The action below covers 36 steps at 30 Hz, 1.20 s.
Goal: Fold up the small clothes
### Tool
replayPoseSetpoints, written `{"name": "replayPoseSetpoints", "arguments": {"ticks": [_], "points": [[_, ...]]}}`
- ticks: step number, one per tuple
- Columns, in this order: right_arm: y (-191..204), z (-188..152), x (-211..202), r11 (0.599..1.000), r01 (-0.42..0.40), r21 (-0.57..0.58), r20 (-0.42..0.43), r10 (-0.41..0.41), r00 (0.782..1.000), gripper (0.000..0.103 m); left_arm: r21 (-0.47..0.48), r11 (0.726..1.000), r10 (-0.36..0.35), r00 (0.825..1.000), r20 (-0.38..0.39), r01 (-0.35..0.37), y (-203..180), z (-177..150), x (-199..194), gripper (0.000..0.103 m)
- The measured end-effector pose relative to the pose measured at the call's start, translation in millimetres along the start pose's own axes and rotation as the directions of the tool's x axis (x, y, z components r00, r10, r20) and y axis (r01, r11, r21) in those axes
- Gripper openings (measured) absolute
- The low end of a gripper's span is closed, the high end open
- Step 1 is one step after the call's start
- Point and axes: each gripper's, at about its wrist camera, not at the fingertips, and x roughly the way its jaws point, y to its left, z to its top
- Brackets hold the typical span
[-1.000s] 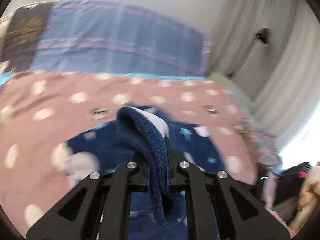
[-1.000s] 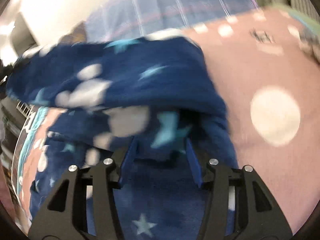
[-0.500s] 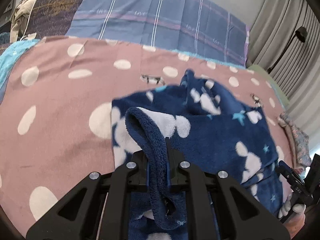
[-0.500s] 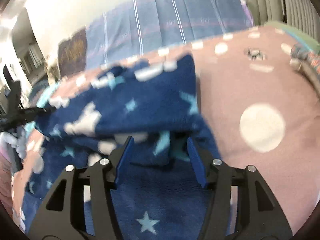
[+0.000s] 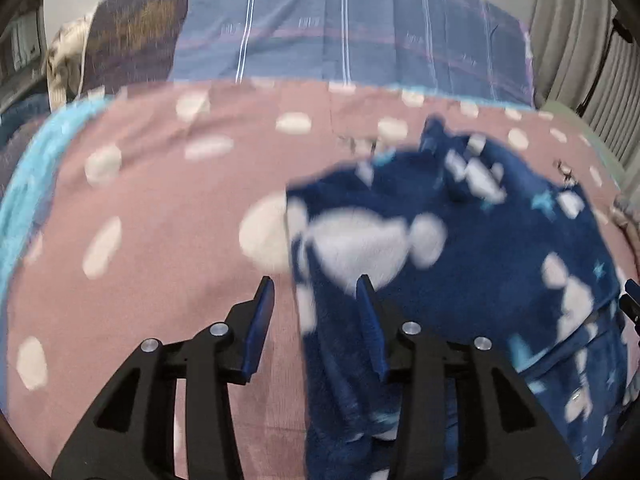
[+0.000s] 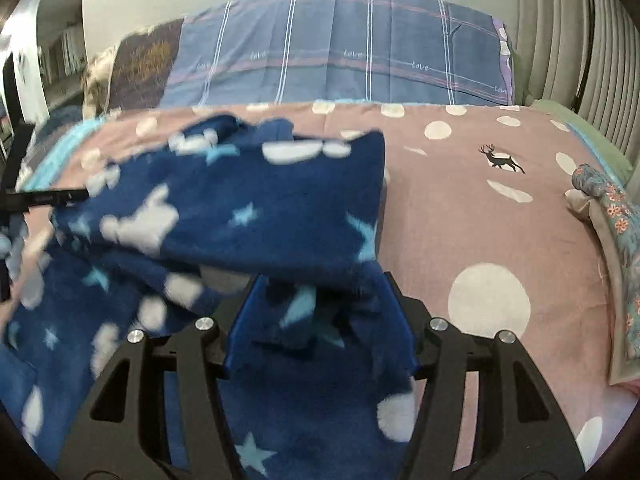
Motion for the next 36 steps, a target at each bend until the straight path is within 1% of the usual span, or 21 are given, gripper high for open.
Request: {"name": "replayPoseSetpoints", "arguments": {"ticks": [2,5,7,9,12,13,15,16,17,18,19,20,21,22,24,25,27,31,33,35,36], "points": [[-1,18,-4,1.000,-0.019,0.020,0.024,0.018,1.000,0.062,0.025,1.000,-0.019,0.998,0.056,0.017,-9,17,-14,0.047],[1,52,4,0.996,-0.084,0.044,0.036,0.082,0.996,0.064,0.053,0.992,-0.117,0.989,0.090,0.113,-30,46,-18,0.061],[-2,78,26,0.980,-0.169,0.105,0.003,0.170,0.986,0.064,0.055,0.981,-0.190,0.981,0.044,0.188,-47,62,1,0.064],[-5,97,54,0.958,-0.218,0.186,-0.039,0.229,0.973,0.064,0.021,0.976,-0.214,0.976,-0.039,0.215,-61,73,38,0.064],[-9,117,97,0.937,-0.212,0.276,-0.083,0.243,0.966,0.064,-0.023,0.974,-0.225,0.967,-0.123,0.223,-71,76,83,0.064],[-8,122,109,0.935,-0.207,0.289,-0.096,0.243,0.965,0.064,-0.039,0.972,-0.236,0.961,-0.141,0.233,-73,76,94,0.060],[-9,130,140,0.928,-0.200,0.314,-0.137,0.253,0.958,0.064,-0.075,0.958,-0.285,0.944,-0.168,0.276,-78,75,113,0.034],[-10,131,150,0.923,-0.200,0.329,-0.154,0.261,0.953,0.064,-0.095,0.942,-0.333,0.927,-0.171,0.321,-79,77,117,0.019],[-12,132,165,0.911,-0.202,0.359,-0.179,0.280,0.943,0.064,-0.102,0.941,-0.336,0.928,-0.163,0.323,-82,79,118,0.013],[-13,133,175,0.898,-0.208,0.388,-0.197,0.301,0.933,0.061,-0.097,0.943,-0.330,0.932,-0.149,0.319,-83,79,116,0.010],[-13,133,184,0.885,-0.213,0.414,-0.208,0.320,0.924,0.048,-0.083,0.944,-0.327,0.936,-0.131,0.319,-82,80,110,0.008],[-12,134,186,0.884,-0.217,0.414,-0.211,0.325,0.922,0.004,-0.066,0.948,-0.316,0.943,-0.106,0.311,-80,80,103,0.007],[-10,136,184,0.882,-0.234,0.409,-0.208,0.340,0.917,0.006,-0.052,0.954,-0.299,0.950,-0.083,0.296,-77,81,96,0.007],[-10,138,172,0.884,-0.245,0.399,-0.162,0.330,0.930,0.005,-0.034,0.960,-0.281,0.957,-0.069,0.279,-73,80,92,0.007],[-12,138,158,0.907,-0.231,0.352,-0.107,0.284,0.953,0.005,0.024,0.968,-0.244,0.962,-0.122,0.249,-70,72,107,0.008],[-11,136,160,0.923,-0.204,0.326,-0.119,0.254,0.960,0.005,0.040,0.971,-0.226,0.961,-0.162,0.235,-71,63,120,0.008],[-7,120,187,0.931,-0.156,0.331,-0.218,0.237,0.947,0.006,0.079,0.976,-0.189,0.970,-0.151,0.202,-78,56,124,0.008],[4,117,182,0.959,-0.108,0.261,-0.195,0.162,0.967,0.009,0.112,0.985,-0.114,0.983,-0.141,0.130,-82,61,108,0.011],[7,121,167,0.974,-0.069,0.217,-0.169,0.108,0.980,0.017,0.146,0.988,-0.030,0.993,-0.110,0.046,-79,63,96,0.008],[11,125,153,0.987,-0.034,0.155,-0.134,0.056,0.989,0.017,0.191,0.976,0.120,0.991,-0.057,-0.107,-74,67,85,0.005],[11,127,148,0.989,-0.033,0.143,-0.117,0.050,0.992,0.018,0.177,0.980,0.106,0.993,-0.051,-0.095,-71,69,82,0.005]]}}
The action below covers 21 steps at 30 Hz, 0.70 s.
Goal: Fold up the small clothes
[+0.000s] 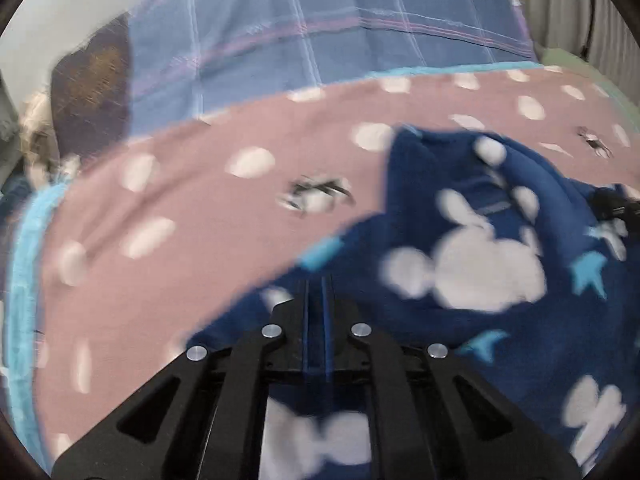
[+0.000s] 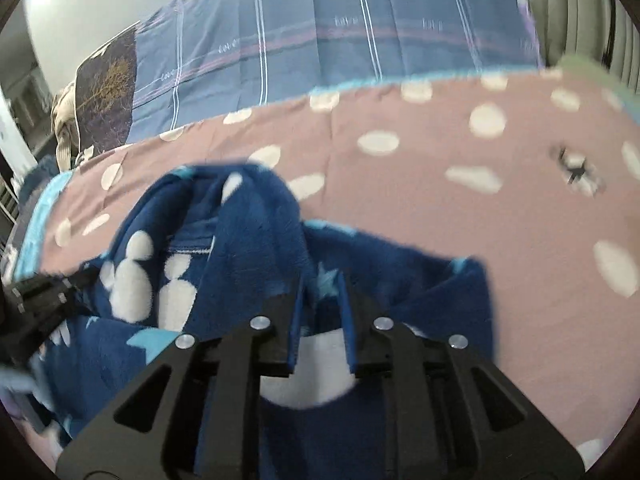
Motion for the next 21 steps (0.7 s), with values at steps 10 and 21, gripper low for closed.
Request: {"name": "replayPoseSetpoints", "arguments": {"ticks": [10,21], "points": [[9,44,11,0.963,-0.257,0.082,-0.014,0.259,0.966,0.033,-0.250,0.884,-0.404,0.914,0.017,0.396,-6,59,44,0.049],[-31,74,108,0.792,-0.467,0.393,-0.136,0.552,0.822,0.064,-0.513,0.577,-0.724,0.689,0.039,0.635,8,71,124,0.013]]}}
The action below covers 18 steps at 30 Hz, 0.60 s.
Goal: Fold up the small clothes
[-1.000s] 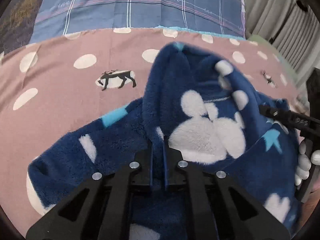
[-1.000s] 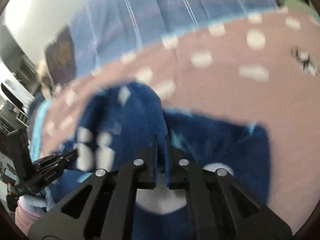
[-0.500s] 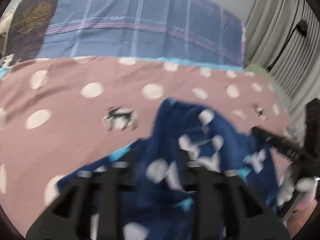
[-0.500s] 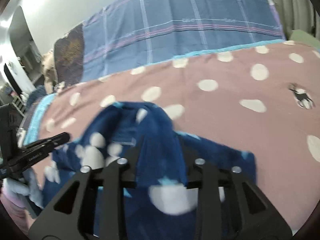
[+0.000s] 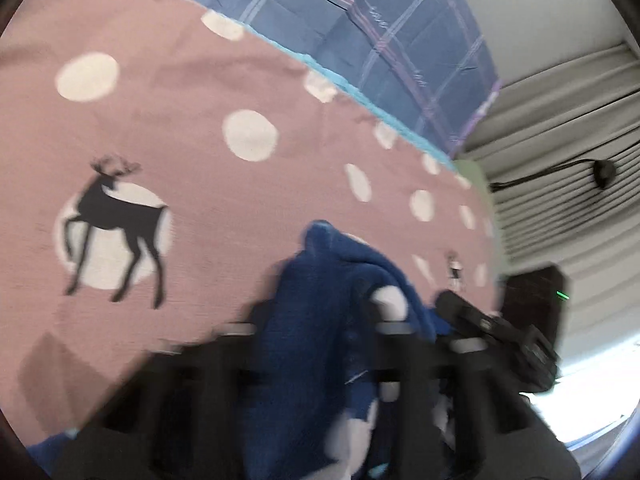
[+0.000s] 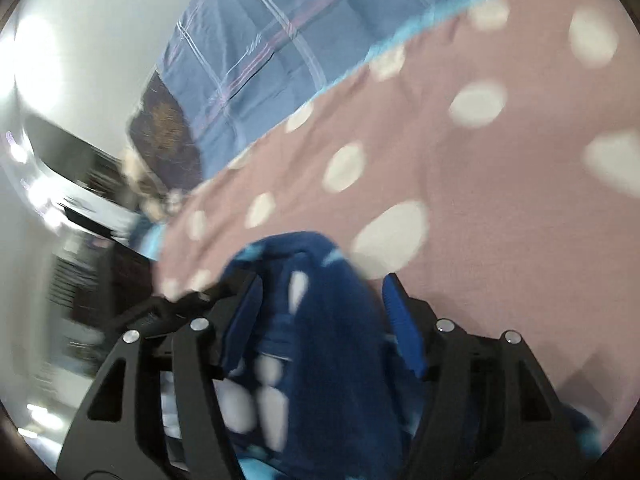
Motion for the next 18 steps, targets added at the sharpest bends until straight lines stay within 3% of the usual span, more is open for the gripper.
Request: {"name": "replayPoseSetpoints", "arguments": {"ticks": [1,2,3,4,6,9,10,11,15,18], "points": [[-3,1,9,0.999,-0.040,0.023,-0.035,0.040,0.999,0.058,-0.003,1.000,-0.030,1.000,-0.005,0.030,2,-1,0,0.012],[-1,0,19,0.998,-0.057,0.007,-0.077,0.058,0.995,0.023,-0.007,0.998,-0.063,0.998,-0.009,0.063,4,-2,-2,0.011],[2,0,21,0.998,-0.054,-0.019,-0.087,0.052,0.995,0.010,-0.022,0.993,-0.120,0.993,-0.014,0.120,6,-5,-7,0.010],[5,-2,21,0.998,-0.058,-0.040,-0.085,0.054,0.995,0.010,-0.036,0.984,-0.177,0.984,-0.018,0.176,8,-7,-13,0.010],[-3,-4,7,0.979,-0.203,-0.010,-0.042,0.202,0.978,0.008,-0.069,0.953,-0.296,0.955,-0.004,0.295,17,-13,-27,0.010],[-53,-9,-3,0.908,-0.373,0.189,0.056,0.369,0.928,0.006,-0.215,0.885,-0.418,0.908,0.031,0.414,59,-22,-26,0.009],[-64,-12,-1,0.888,-0.402,0.224,0.070,0.397,0.915,0.006,-0.233,0.859,-0.462,0.887,0.029,0.455,69,-27,-21,0.009],[-72,-16,-1,0.863,-0.449,0.232,0.082,0.443,0.893,0.006,-0.200,0.853,-0.486,0.873,0.032,0.482,67,-31,-23,0.009],[-63,-16,-7,0.887,-0.426,0.179,0.076,0.420,0.904,0.006,-0.175,0.869,-0.465,0.885,0.026,0.462,60,-27,-24,0.009],[-55,-16,-5,0.911,-0.386,0.147,0.060,0.381,0.923,0.010,-0.063,0.898,-0.433,0.899,0.061,0.436,42,-27,-39,0.011]]}}
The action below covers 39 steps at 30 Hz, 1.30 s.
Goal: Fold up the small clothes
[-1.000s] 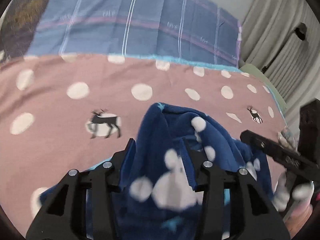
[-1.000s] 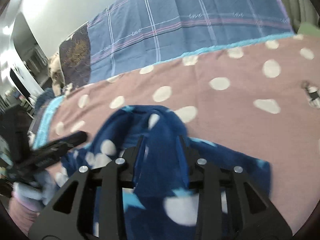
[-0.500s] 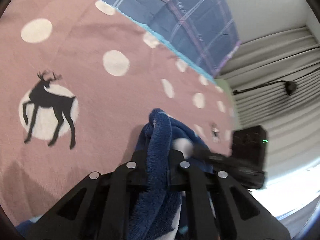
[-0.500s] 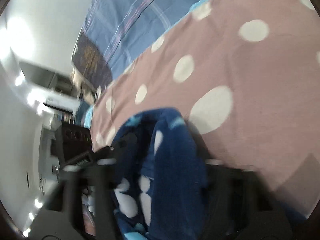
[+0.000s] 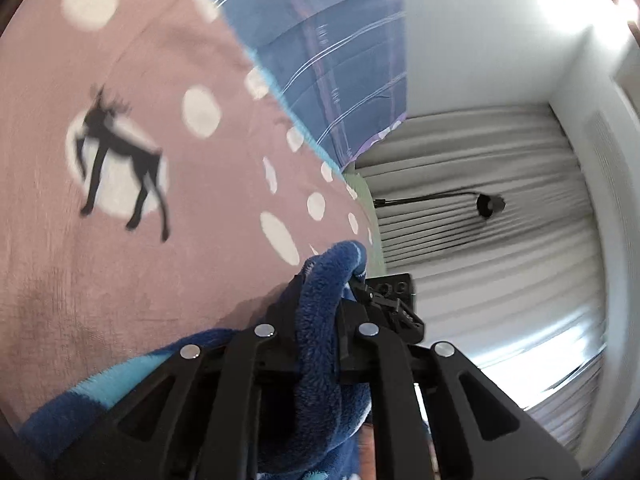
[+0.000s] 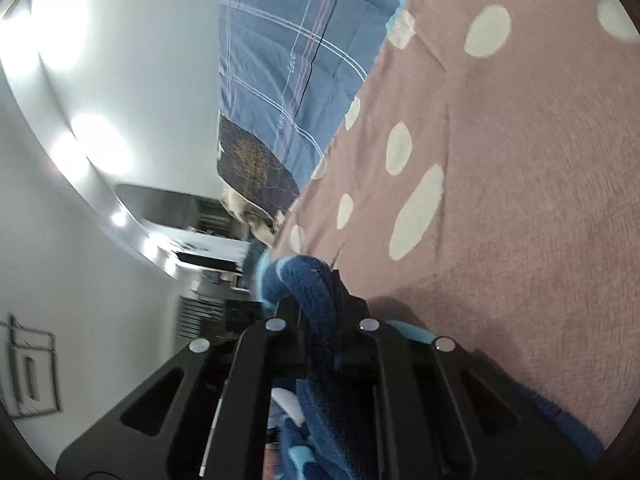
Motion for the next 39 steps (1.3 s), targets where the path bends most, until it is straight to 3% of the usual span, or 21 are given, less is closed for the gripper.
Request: {"name": "replayPoseSetpoints", "arguments": {"ticks": [1,3,5,6,8,10,11,12,14,15,16,17,18,21,24,27,28,30,32,35,39], "points": [[7,-2,0,0.999,0.020,-0.037,-0.003,-0.020,1.000,0.013,0.042,0.999,0.017,1.000,0.011,-0.017,-9,-1,-2,0.012],[20,-7,2,0.992,0.056,-0.117,-0.007,-0.057,0.998,0.041,0.144,0.982,0.110,0.991,0.078,-0.121,-29,-3,-8,0.022],[41,-16,-3,0.963,0.167,-0.211,0.072,-0.155,0.985,0.048,0.257,0.923,0.245,0.952,0.186,-0.288,-54,-8,-13,0.037],[56,-21,-6,0.928,0.262,-0.267,0.139,-0.232,0.963,0.048,0.320,0.861,0.319,0.909,0.269,-0.396,-72,-14,-15,0.037],[87,-34,-12,0.813,0.476,-0.335,0.314,-0.379,0.870,0.043,0.407,0.780,0.354,0.871,0.342,-0.477,-96,-23,-14,0.037],[118,-49,-12,0.655,0.660,-0.367,0.466,-0.484,0.740,0.023,0.494,0.743,0.317,0.887,0.335,-0.452,-120,-35,-9,0.037],[132,-58,-7,0.599,0.689,-0.408,0.486,-0.497,0.719,0.015,0.536,0.724,0.311,0.899,0.308,-0.434,-128,-41,-4,0.037],[136,-62,-2,0.600,0.667,-0.441,0.458,-0.488,0.742,0.012,0.586,0.682,0.348,0.899,0.266,-0.437,-135,-48,11,0.037],[131,-69,26,0.624,0.585,-0.518,0.287,-0.517,0.806,0.011,0.632,0.580,0.491,0.840,0.232,-0.514,-127,-55,38,0.037],[123,-69,36,0.613,0.593,-0.521,0.254,-0.552,0.794,0.012,0.619,0.506,0.615,0.755,0.229,-0.600,-107,-54,57,0.037],[103,-68,54,0.556,0.659,-0.506,0.241,-0.643,0.727,0.009,0.584,0.455,0.708,0.671,0.220,-0.672,-84,-48,71,0.030],[89,-65,65,0.515,0.704,-0.489,0.242,-0.695,0.677,0.008,0.562,0.474,0.715,0.669,0.203,-0.678,-73,-46,72,0.030],[78,-64,68,0.532,0.695,-0.483,0.243,-0.681,0.690,0.007,0.551,0.497,0.697,0.686,0.207,-0.671,-74,-44,66,0.030],[83,-62,65,0.547,0.686,-0.479,0.248,-0.666,0.704,0.008,0.561,0.483,0.693,0.685,0.225,-0.673,-78,-45,68,0.030],[86,-68,75,0.489,0.709,-0.508,0.273,-0.690,0.671,0.011,0.582,0.456,0.698,0.677,0.236,-0.673,-77,-49,75,0.034],[86,-75,79,0.439,0.726,-0.530,0.298,-0.705,0.644,0.011,0.585,0.476,0.674,0.700,0.237,-0.657,-77,-47,71,0.037],[84,-73,76,0.437,0.725,-0.532,0.300,-0.704,0.644,0.011,0.580,0.486,0.661,0.709,0.246,-0.654,-81,-49,66,0.037],[93,-74,59,0.489,0.706,-0.511,0.307,-0.664,0.682,0.010,0.558,0.486,0.642,0.708,0.294,-0.673,-98,-60,47,0.038],[117,-87,14,0.514,0.725,-0.458,0.418,-0.595,0.686,0.009,0.568,0.487,0.595,0.728,0.340,-0.663,-128,-79,14,0.052],[156,-131,-61,0.501,0.734,-0.458,0.564,-0.475,0.675,0.011,0.587,0.445,0.576,0.718,0.392,-0.677,-155,-121,-24,0.070],[155,-202,-129,0.544,0.691,-0.476,0.502,-0.477,0.722,0.013,0.634,0.390,0.611,0.703,0.364,-0.668,-153,-204,-77,0.070]]}}
